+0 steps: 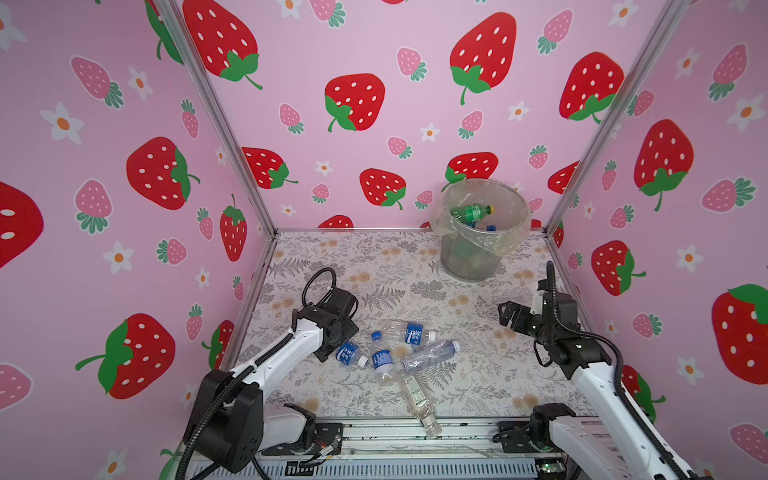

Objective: Throw the plastic bottles in the bin
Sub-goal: Pick up the plastic bottle from the middle-left of the table.

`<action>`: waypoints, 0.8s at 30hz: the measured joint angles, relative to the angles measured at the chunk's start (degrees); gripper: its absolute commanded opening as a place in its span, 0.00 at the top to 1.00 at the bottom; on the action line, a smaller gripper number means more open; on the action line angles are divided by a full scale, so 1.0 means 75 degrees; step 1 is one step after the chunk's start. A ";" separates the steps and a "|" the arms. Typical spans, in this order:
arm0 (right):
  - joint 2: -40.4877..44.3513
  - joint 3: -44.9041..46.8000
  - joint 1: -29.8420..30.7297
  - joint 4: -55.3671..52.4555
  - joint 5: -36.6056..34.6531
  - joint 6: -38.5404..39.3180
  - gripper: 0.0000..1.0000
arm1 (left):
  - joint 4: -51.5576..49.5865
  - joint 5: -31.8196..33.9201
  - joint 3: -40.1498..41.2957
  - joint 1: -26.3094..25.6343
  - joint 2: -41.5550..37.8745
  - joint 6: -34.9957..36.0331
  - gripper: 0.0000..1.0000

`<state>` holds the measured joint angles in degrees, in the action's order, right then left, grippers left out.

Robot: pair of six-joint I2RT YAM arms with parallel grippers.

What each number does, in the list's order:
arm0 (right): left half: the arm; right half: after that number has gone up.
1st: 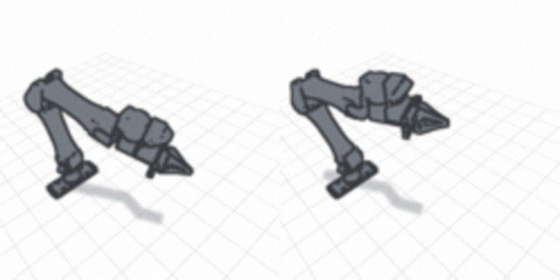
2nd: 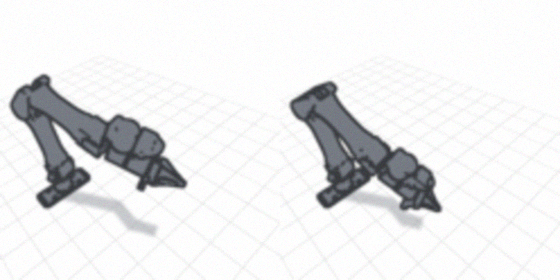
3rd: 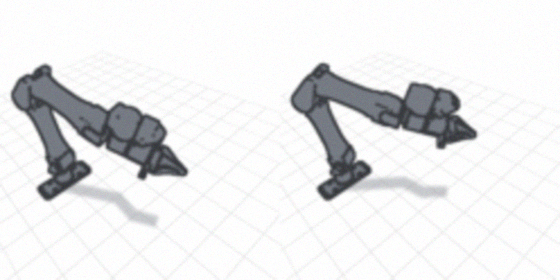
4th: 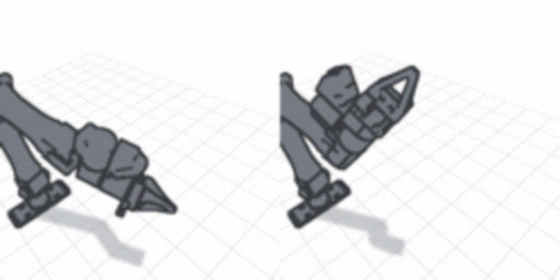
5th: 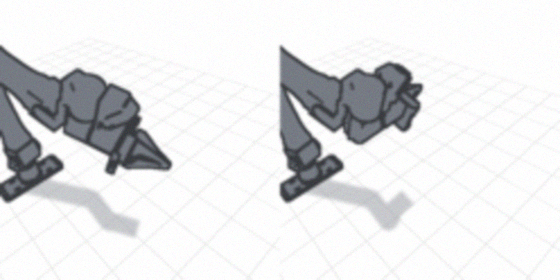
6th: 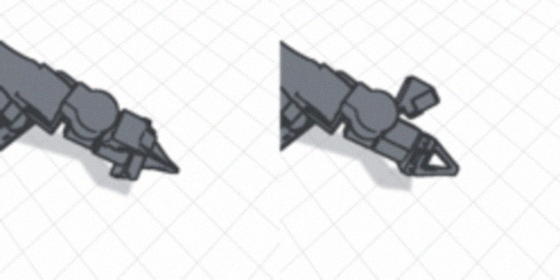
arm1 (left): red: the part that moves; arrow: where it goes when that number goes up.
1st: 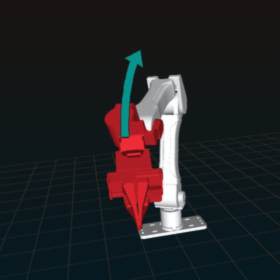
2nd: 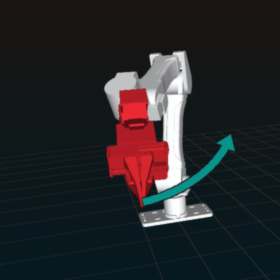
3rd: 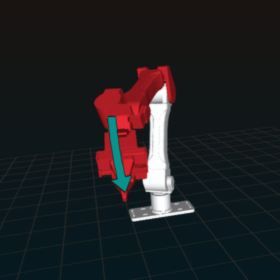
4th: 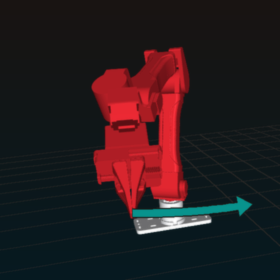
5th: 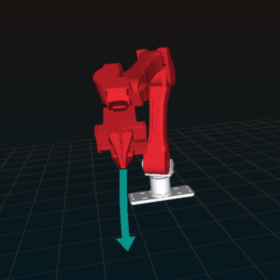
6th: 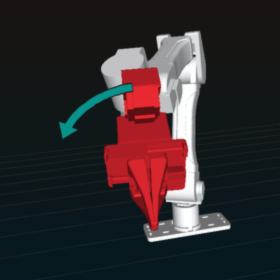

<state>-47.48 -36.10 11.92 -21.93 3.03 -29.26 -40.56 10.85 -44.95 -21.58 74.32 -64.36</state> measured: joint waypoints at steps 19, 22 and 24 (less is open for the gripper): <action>-0.0047 0.0073 0.0003 0.0064 -0.0006 0.0003 0.01 | 0.0627 0.0029 0.0548 0.0000 0.0446 -0.0006 0.36; -0.0044 0.0073 0.0003 0.0064 -0.0006 0.0003 0.01 | 0.0644 0.0070 0.0539 0.0000 0.0446 0.0009 0.38; -0.0044 0.0073 0.0003 0.0064 -0.0006 0.0003 0.01 | 0.0624 0.0082 0.0504 0.0003 0.0443 0.0064 0.42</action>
<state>-47.81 -35.55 11.94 -21.45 2.98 -29.23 -35.88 11.46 -41.17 -21.56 77.65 -63.88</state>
